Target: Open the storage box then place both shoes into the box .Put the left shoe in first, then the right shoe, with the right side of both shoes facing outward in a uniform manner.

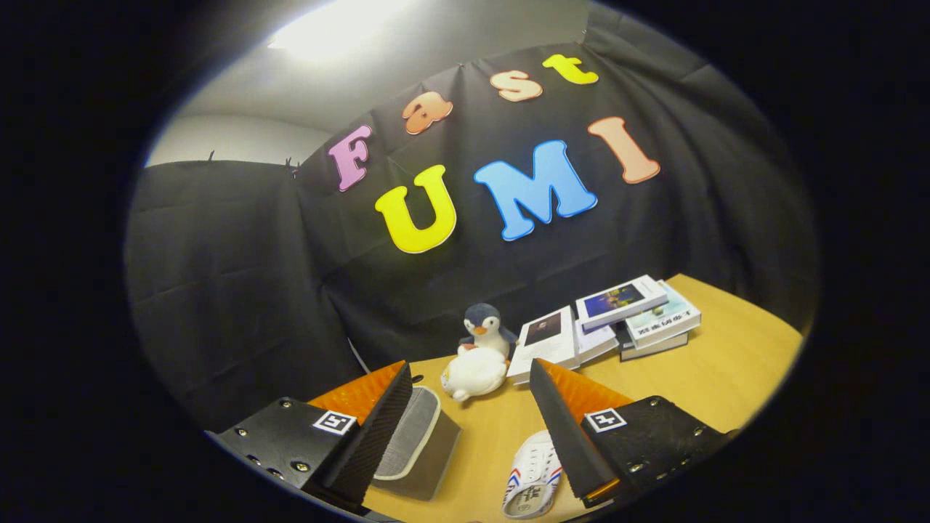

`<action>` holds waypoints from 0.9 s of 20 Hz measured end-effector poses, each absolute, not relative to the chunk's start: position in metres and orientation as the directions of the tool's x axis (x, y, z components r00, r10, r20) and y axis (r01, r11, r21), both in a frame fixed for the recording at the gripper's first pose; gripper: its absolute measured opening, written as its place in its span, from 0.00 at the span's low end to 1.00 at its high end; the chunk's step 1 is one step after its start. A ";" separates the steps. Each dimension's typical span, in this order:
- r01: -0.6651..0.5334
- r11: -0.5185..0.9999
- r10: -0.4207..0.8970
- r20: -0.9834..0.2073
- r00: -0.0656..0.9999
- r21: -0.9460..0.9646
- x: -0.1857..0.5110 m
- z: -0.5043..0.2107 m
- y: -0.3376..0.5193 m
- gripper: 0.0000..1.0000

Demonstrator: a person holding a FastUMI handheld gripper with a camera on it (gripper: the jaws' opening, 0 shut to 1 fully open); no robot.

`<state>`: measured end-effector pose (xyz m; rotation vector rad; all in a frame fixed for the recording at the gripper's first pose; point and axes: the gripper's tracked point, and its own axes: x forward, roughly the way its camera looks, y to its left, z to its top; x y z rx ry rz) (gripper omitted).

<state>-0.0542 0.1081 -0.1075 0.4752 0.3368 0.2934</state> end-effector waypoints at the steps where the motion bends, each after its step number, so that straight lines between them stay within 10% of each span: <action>1: -0.194 0.832 0.371 -0.262 0.891 0.519 -0.056 -0.116 0.116 0.99; 18: 0.059 0.414 0.676 -0.351 0.648 0.908 -0.088 -0.213 0.224 0.97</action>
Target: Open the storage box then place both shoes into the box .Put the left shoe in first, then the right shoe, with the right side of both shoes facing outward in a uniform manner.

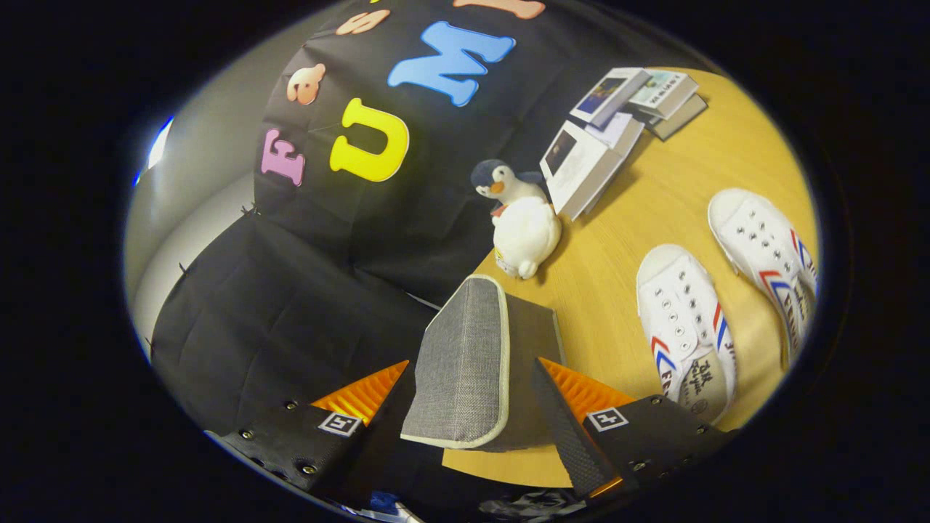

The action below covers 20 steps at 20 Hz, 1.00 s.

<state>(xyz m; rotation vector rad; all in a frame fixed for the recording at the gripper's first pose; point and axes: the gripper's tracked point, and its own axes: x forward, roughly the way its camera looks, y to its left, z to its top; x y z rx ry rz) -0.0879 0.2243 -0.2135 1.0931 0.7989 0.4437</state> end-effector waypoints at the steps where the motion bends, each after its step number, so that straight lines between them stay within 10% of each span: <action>1: 0.085 0.389 0.680 -0.348 0.645 0.917 -0.087 -0.218 0.228 0.97; 16: 0.234 0.203 0.786 -0.301 0.541 0.951 -0.106 -0.246 0.281 0.90; 20: 0.244 0.193 0.792 -0.297 0.534 0.950 -0.104 -0.244 0.284 0.53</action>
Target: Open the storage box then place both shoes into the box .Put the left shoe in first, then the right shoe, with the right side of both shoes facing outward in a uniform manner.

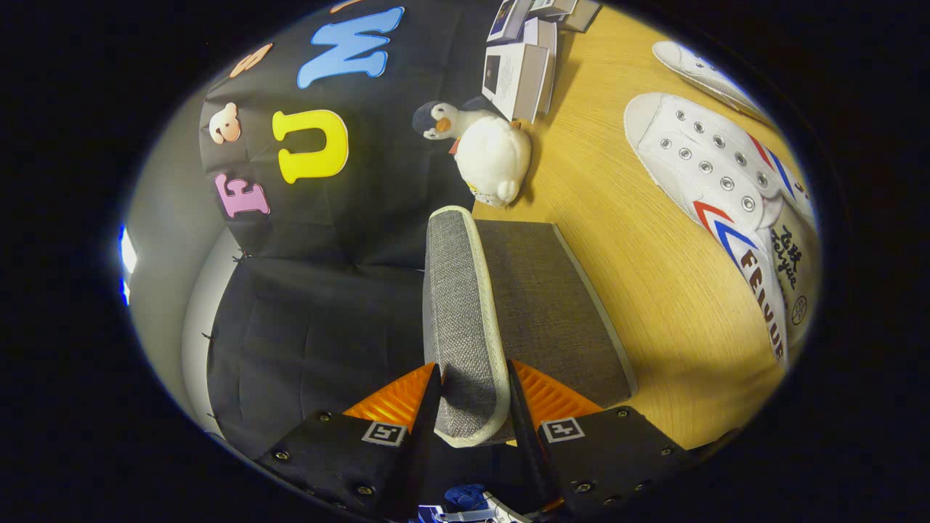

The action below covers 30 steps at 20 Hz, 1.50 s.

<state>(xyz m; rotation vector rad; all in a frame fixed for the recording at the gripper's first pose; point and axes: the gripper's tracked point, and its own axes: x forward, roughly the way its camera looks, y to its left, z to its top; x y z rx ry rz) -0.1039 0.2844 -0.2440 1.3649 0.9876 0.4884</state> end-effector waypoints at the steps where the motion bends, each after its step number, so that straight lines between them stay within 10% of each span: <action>1: 0.244 0.195 0.793 -0.299 0.531 0.950 -0.104 -0.244 0.284 0.53; 5: 0.194 0.217 0.800 -0.288 0.526 0.957 -0.108 -0.236 0.276 0.53; 7: 0.223 0.180 0.778 -0.278 0.564 0.958 -0.095 -0.233 0.277 0.12; 11: 0.157 0.241 0.786 -0.287 0.547 0.958 -0.098 -0.221 0.271 0.00; 30: -0.233 0.380 0.833 -0.222 0.506 0.895 -0.083 -0.063 0.361 0.00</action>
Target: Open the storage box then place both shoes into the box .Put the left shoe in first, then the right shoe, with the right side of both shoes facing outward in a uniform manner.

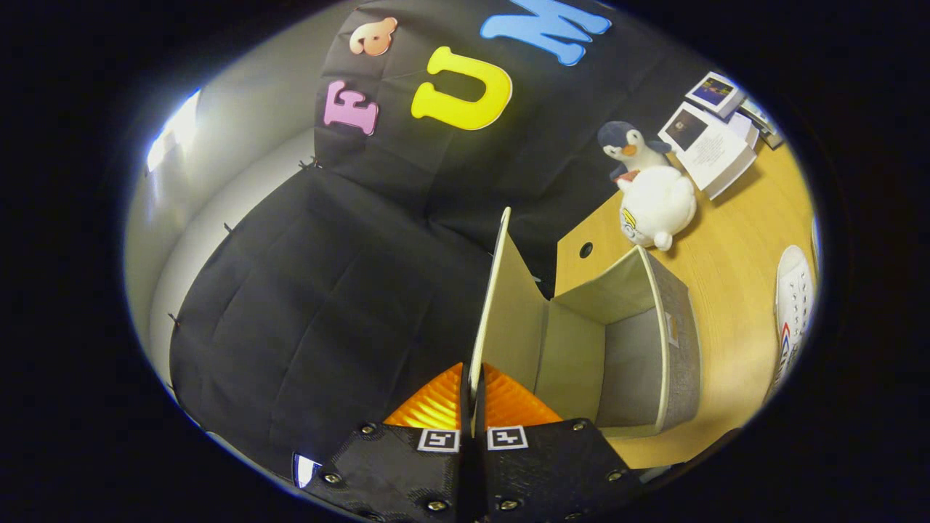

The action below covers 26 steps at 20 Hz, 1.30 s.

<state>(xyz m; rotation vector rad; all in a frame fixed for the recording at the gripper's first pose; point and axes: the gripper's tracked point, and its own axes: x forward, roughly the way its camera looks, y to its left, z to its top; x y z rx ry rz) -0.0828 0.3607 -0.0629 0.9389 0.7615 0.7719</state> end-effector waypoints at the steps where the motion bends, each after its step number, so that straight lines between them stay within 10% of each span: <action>1: -0.257 0.391 0.833 -0.221 0.506 0.884 -0.085 -0.058 0.369 0.00; 13: -0.442 0.484 0.842 -0.265 0.470 0.755 -0.103 -0.052 0.464 0.02; 16: -0.511 0.475 0.856 -0.242 0.457 0.717 -0.109 -0.039 0.473 0.16; 21: -0.610 0.533 0.825 -0.200 0.528 0.586 -0.098 -0.019 0.465 0.97; 26: -0.604 0.615 0.774 -0.238 0.587 0.507 -0.089 -0.028 0.421 0.97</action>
